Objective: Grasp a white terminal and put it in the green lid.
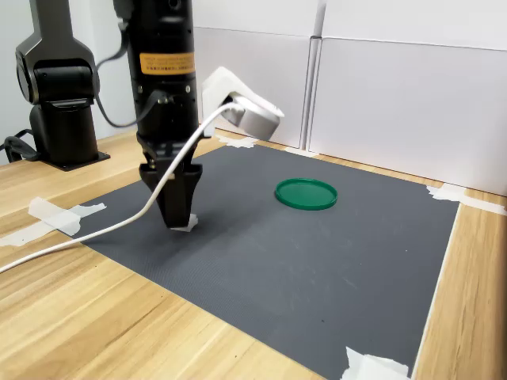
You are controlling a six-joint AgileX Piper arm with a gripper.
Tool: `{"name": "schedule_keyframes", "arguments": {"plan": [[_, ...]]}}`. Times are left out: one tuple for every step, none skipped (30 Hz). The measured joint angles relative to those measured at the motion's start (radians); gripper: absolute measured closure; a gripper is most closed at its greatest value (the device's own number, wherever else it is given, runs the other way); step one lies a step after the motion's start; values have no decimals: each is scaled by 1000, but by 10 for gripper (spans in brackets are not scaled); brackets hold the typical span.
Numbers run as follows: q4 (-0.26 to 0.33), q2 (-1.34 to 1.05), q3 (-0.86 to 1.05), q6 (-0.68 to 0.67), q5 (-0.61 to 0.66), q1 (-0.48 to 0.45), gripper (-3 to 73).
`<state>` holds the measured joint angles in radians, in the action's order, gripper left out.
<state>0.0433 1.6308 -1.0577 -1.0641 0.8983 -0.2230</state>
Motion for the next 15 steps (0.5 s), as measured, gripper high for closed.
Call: {"name": "schedule_keyframes", "arguments": {"plan": [[7,-15,0,-11,5,0,76],[13,-29,0,-21,10,0,76],[20,-38,0,-28,19,0,76],[29,-45,0,-32,30,0,76],[38,-51,1,-36,43,0,76],[47,-56,4,-37,53,0,76],[52,-60,11,-38,57,0,76],[54,-64,20,-39,57,0,76],[56,-68,32,-39,57,0,76],[56,-73,47,-39,57,0,76],[56,-79,64,-39,54,0,76],[55,-84,81,-39,51,0,76],[50,-87,94,-38,43,0,76],[45,-90,107,-32,30,0,76],[37,-91,115,-20,16,0,76]]}}
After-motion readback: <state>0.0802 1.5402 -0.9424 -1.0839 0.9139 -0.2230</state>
